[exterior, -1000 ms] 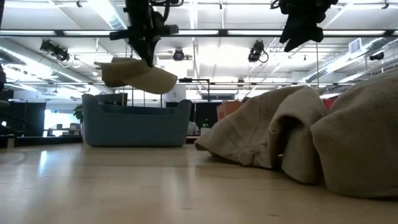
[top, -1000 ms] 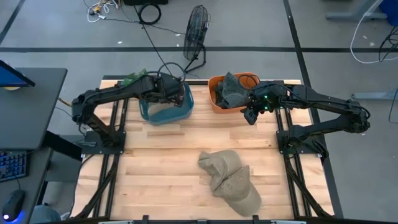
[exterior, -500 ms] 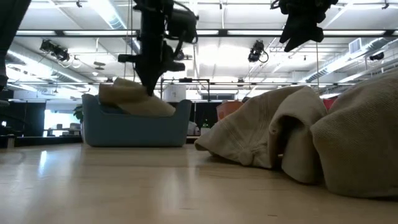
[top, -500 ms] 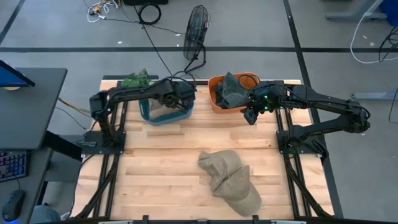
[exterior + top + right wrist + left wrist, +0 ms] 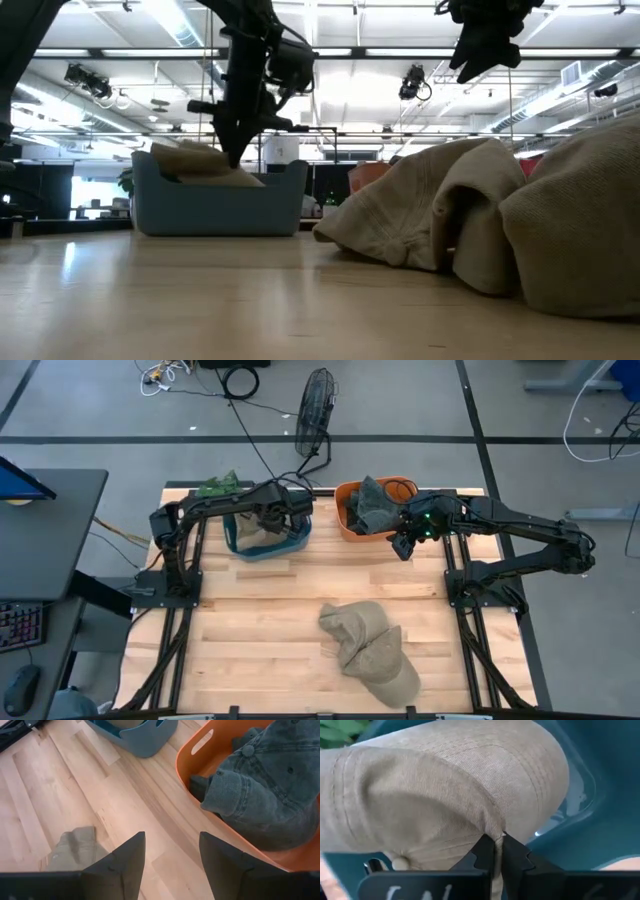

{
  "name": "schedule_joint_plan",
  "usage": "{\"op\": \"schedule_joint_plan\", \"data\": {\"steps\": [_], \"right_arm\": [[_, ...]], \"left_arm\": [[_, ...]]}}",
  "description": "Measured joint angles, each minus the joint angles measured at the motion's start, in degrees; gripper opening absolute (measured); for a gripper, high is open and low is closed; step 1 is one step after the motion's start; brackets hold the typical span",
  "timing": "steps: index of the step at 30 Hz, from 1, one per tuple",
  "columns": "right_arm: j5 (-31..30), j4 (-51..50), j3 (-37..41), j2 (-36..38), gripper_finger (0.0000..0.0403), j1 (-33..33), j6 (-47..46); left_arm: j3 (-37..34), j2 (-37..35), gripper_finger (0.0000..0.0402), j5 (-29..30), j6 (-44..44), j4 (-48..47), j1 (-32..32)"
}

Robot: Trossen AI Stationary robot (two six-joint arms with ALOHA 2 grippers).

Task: Pick & Place hat
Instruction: Put the top left brown cap into the green bin, then put the top brown cap into the green bin

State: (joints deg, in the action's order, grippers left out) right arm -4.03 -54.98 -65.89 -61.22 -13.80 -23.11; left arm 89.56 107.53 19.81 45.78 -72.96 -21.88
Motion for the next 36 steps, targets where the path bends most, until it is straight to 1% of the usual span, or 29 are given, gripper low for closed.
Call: {"op": "schedule_joint_plan", "data": {"steps": [8, 13, 15, 18, 21, 23, 25, 30, 32, 36], "right_arm": [[0.00, 0.01, 0.00, -0.28, 0.0190, 0.01, 0.02], [0.00, 0.00, 0.04, -0.71, 0.0190, 0.02, 0.02], [0.00, 0.02, 0.04, -0.92, 0.0190, 0.02, 0.02], [0.00, 0.02, 0.04, -1.00, 0.0190, 0.02, 0.17], [-0.01, 0.02, 0.04, -0.97, 0.0190, 0.01, 0.22], [0.00, 0.02, 0.04, -0.97, 0.0190, 0.02, 0.24], [0.04, 0.00, 0.04, -0.97, 0.0190, 0.02, 0.24], [0.85, 0.00, 0.04, -0.95, 0.0190, 0.02, 1.27], [1.88, 0.00, 0.04, -0.95, 0.0190, 0.02, 1.31], [4.33, 0.02, 0.04, -0.95, 0.0190, 0.07, 0.66]], "left_arm": [[-0.04, 2.44, 0.0027, -0.93, -0.62, -0.20, -1.15], [-0.02, 2.95, 0.0029, -3.62, -1.68, 0.65, -1.89], [-0.04, 3.00, 0.0035, -4.66, -2.67, 0.58, -2.19], [-0.04, 2.95, 0.0057, -7.03, -3.49, 0.48, -2.79], [-0.04, 2.93, 0.0089, -7.85, -3.54, -0.66, -3.29], [-0.04, 2.93, 0.0112, -9.31, -3.63, -2.53, -3.63], [0.00, 2.70, 0.0132, -9.56, -4.28, -5.16, -3.65], [0.02, -0.74, 0.0162, -8.73, -6.09, -11.16, -1.96], [0.02, -3.09, 0.0164, -8.51, -5.33, -12.01, -1.00], [0.09, -10.32, 0.0157, -8.04, -1.22, -11.87, 1.67]]}}
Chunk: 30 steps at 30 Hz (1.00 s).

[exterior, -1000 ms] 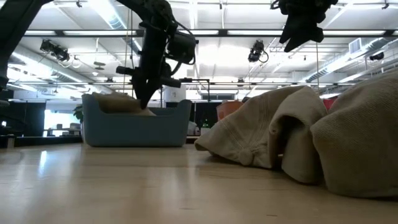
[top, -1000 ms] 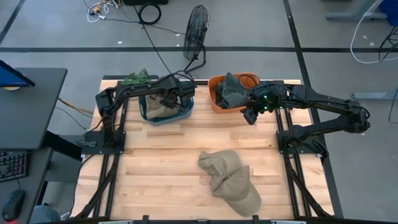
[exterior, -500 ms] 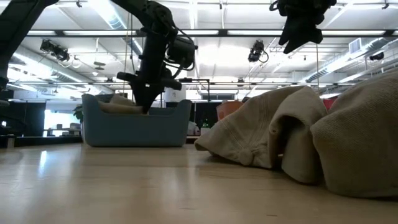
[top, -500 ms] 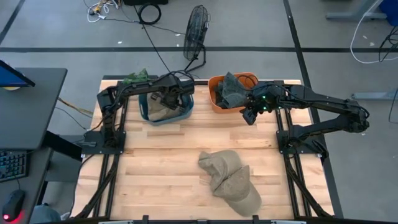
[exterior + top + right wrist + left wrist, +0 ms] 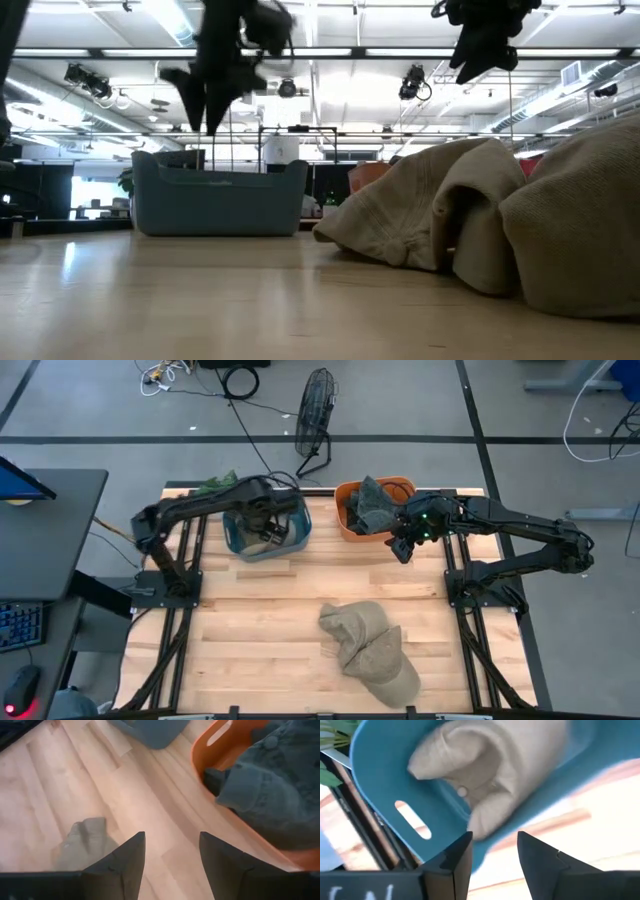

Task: Pick & Place hat
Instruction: Put the top brown cap into the green bin

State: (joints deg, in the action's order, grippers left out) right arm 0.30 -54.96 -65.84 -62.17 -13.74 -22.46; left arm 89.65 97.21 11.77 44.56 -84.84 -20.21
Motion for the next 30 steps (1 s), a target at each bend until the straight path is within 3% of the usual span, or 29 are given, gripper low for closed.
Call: {"op": "schedule_joint_plan", "data": {"steps": [11, 20, 30], "right_arm": [[2.25, 3.40, 0.00, -0.07, 0.0190, 6.84, -2.99], [2.18, 6.33, -0.02, -5.10, 0.0190, 18.76, -13.19], [3.86, 8.86, -0.02, -16.59, 0.0190, 30.73, -21.74]], "left_arm": [[0.02, -15.96, 0.0133, 7.95, 9.24, 9.13, 13.68], [0.01, -16.10, 0.0135, 10.96, 9.36, 18.15, 23.50], [-0.02, -15.11, 0.0135, 14.18, 16.36, 19.15, 32.03]]}}
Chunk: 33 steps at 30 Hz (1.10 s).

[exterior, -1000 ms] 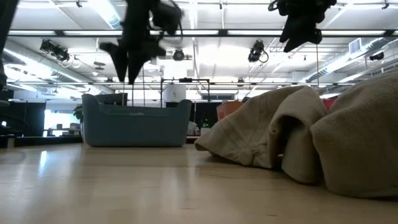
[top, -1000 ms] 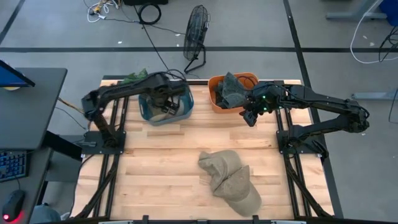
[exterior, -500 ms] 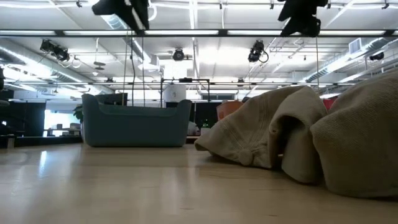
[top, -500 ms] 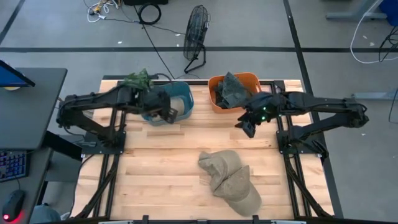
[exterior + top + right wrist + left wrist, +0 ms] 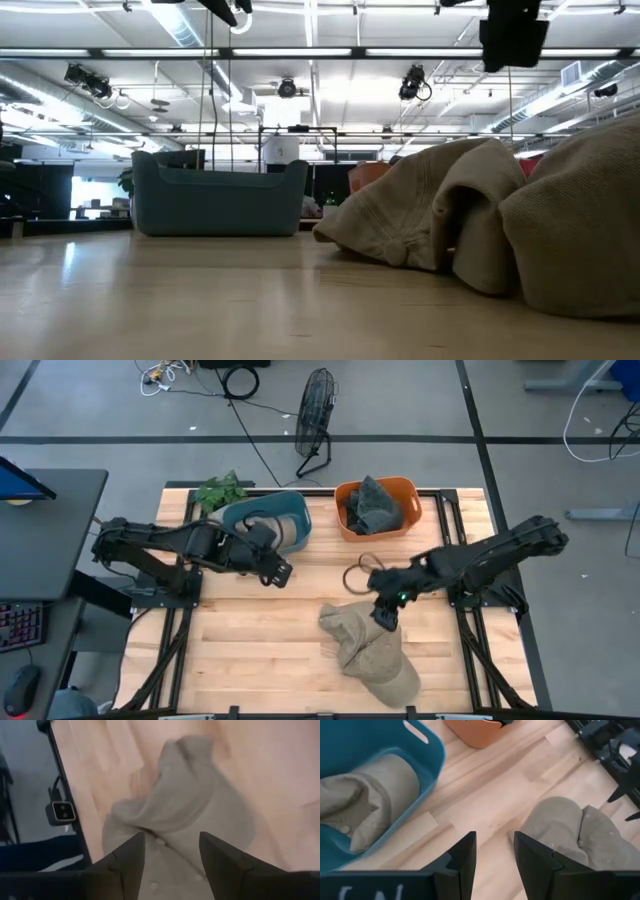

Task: Pick & Place hat
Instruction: Put the top brown cap into the green bin

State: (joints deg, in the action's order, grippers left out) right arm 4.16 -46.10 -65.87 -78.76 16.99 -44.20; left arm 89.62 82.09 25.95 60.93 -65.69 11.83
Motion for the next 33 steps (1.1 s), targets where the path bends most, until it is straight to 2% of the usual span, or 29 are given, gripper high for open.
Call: {"op": "schedule_joint_plan", "data": {"steps": [9, 20, 27, 33], "right_arm": [[2.34, 3.34, 0.00, -7.71, 0.0190, 4.58, -5.05], [1.18, 6.22, 0.00, -10.71, 0.0190, 7.26, -11.32], [-6.23, 6.85, 0.00, -10.78, 0.0190, 9.18, -15.25], [-14.57, 10.40, -0.02, -12.25, 0.0190, 9.03, -13.82]], "left_arm": [[-0.02, 0.40, 0.0135, 1.62, 1.81, -0.14, 3.23], [0.00, 0.40, 0.0135, 1.93, 1.49, 0.18, 8.11], [0.00, 0.40, 0.0135, 2.79, 1.44, 0.47, 12.18], [-0.02, 0.40, 0.0135, 4.07, 1.49, 1.30, 13.97]]}}
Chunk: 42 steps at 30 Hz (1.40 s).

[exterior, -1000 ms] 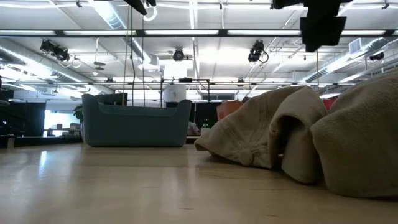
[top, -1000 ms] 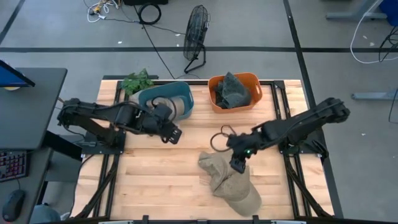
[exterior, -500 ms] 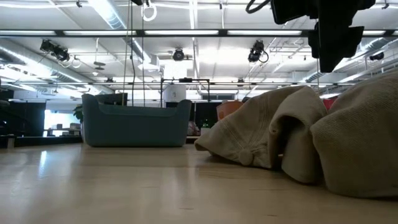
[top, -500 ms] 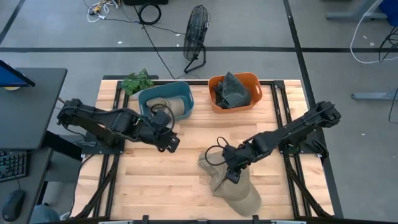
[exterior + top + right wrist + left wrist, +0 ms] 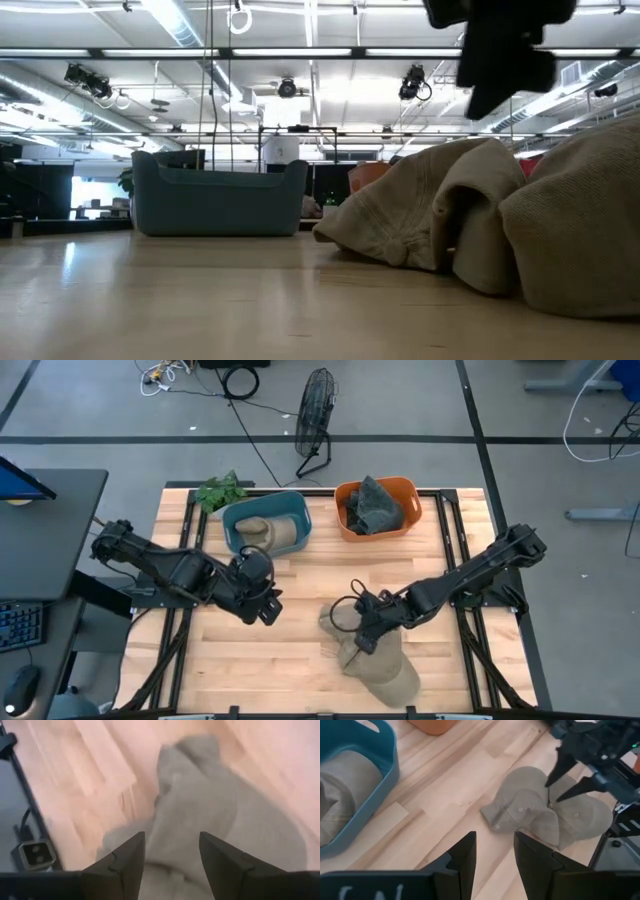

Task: Pick & Place hat
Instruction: Put the top brown cap into the green bin

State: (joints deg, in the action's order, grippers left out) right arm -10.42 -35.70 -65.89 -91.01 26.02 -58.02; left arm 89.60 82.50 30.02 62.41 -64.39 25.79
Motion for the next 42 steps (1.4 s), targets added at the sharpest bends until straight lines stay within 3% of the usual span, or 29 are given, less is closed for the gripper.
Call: {"op": "schedule_joint_plan", "data": {"steps": [6, 13, 20, 24, 30, 37, 42], "right_arm": [[-1.18, 8.03, -0.02, -4.52, 0.0190, 0.04, 3.72], [-7.18, 4.73, -0.02, -9.75, 0.0190, -0.13, 1.34], [-11.53, 3.23, -0.02, -11.22, 0.0187, -0.21, 4.98], [-11.32, 2.92, -0.02, -11.22, 0.0147, -0.52, 6.51], [-9.14, 3.13, -0.02, -11.22, 0.0017, -0.70, 6.54], [-5.93, 4.33, -0.18, -10.44, 0.0007, -0.70, 7.30], [-7.45, 4.42, -4.48, -7.99, 0.0004, -1.35, 12.27]], "left_arm": [[0.00, 0.00, 0.0135, 0.90, 0.00, 0.38, 0.49], [0.02, 0.00, 0.0135, 0.90, 0.02, 0.71, 0.49], [0.01, 0.00, 0.0135, 0.90, 0.04, 0.77, 0.49], [0.01, 0.00, 0.0135, 0.90, 0.03, 0.76, 0.49], [0.01, 0.00, 0.0135, 0.88, 0.02, 0.73, 0.49], [0.02, 0.00, 0.0135, 0.88, 0.02, 0.73, 0.53], [0.02, 0.00, 0.0135, 0.88, 0.25, 0.80, 0.72]]}}
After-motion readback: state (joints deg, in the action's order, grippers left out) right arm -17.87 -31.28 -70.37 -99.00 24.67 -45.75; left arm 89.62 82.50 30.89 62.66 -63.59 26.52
